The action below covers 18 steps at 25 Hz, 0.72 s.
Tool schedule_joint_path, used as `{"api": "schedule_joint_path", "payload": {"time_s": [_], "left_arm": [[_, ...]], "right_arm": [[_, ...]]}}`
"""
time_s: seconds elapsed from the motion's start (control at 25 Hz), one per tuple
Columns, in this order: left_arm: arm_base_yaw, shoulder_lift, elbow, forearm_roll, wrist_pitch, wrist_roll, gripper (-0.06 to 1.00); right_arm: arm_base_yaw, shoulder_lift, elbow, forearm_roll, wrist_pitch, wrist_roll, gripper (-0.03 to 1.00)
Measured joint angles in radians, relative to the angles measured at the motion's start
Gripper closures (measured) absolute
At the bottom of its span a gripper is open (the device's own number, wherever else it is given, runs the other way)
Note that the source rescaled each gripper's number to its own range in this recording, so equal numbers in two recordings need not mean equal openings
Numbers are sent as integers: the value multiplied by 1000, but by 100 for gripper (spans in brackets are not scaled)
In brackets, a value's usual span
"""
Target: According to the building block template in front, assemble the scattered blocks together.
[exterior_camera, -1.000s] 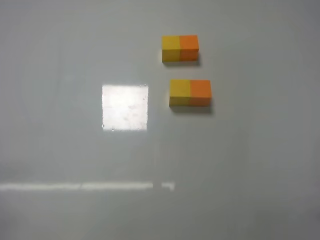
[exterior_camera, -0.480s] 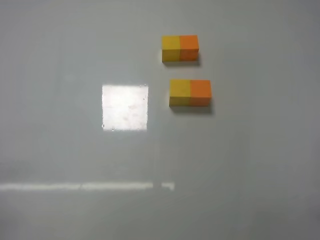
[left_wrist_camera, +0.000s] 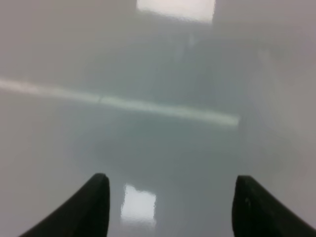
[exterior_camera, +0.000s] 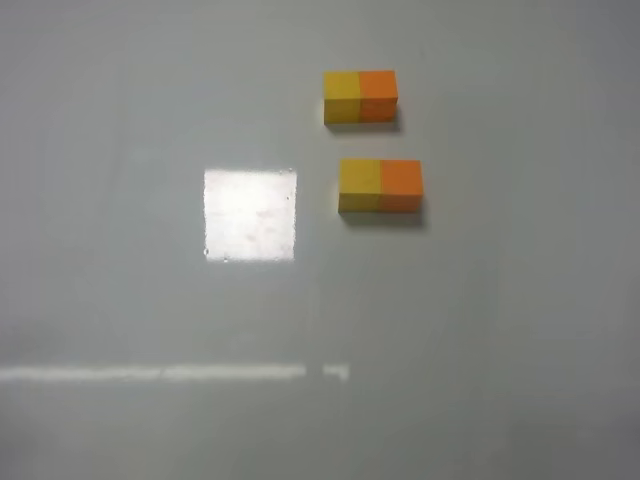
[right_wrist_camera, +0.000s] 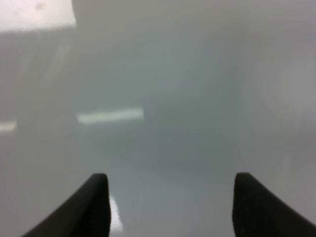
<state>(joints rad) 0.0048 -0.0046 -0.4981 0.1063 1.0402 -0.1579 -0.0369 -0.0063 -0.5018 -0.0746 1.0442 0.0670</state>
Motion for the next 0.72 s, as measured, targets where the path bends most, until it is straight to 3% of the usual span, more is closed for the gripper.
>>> {"api": "schedule_joint_path", "payload": {"time_s": [0.72], "left_arm": [[0,0,0,0,0,1,59]], "right_arm": [[0,0,0,0,0,0,56]]}}
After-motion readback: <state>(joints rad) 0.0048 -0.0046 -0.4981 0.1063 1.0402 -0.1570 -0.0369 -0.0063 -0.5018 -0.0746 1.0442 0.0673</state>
